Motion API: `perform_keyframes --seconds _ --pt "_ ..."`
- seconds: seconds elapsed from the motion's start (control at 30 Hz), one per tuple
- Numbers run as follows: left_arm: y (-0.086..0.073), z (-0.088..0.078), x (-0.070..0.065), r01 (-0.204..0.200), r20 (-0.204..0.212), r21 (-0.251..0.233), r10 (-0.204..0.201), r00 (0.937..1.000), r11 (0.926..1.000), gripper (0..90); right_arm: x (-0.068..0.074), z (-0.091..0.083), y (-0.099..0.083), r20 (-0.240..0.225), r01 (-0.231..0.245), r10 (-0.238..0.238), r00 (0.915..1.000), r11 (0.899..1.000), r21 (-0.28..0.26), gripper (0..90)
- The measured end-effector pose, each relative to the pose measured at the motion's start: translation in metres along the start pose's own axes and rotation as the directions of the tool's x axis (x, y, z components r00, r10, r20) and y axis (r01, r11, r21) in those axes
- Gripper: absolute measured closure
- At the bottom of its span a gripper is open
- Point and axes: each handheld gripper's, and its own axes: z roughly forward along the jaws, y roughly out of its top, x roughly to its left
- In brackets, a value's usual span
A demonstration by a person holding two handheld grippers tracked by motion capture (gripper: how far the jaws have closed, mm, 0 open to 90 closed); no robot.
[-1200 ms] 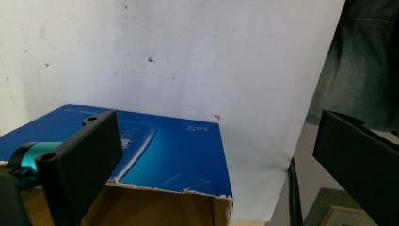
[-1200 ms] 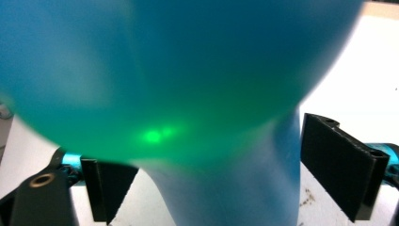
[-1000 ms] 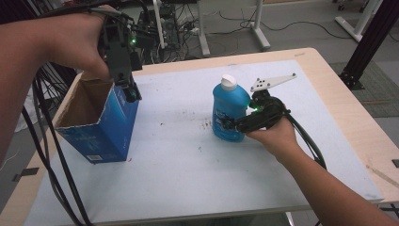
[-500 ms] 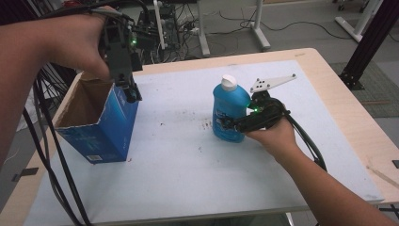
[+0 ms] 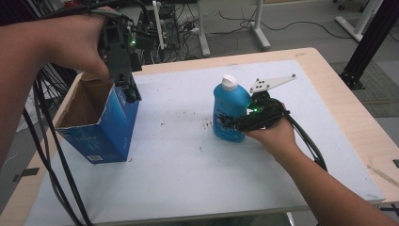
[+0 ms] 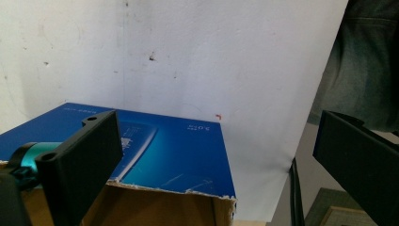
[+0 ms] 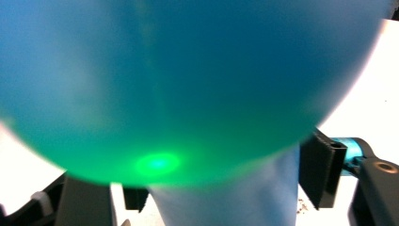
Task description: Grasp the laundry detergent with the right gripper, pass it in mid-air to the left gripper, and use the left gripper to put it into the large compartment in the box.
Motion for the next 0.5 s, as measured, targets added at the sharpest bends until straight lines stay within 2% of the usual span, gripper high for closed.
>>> perform_keyframes --seconds 0.5 --pt "0.0015 0.0002 0.0005 -0.003 0.001 0.006 0.002 1.0 1.0 1.7 0.0017 0.0015 -0.0001 -0.007 0.019 -0.019 0.9998 1.0 -0.002 37.4"
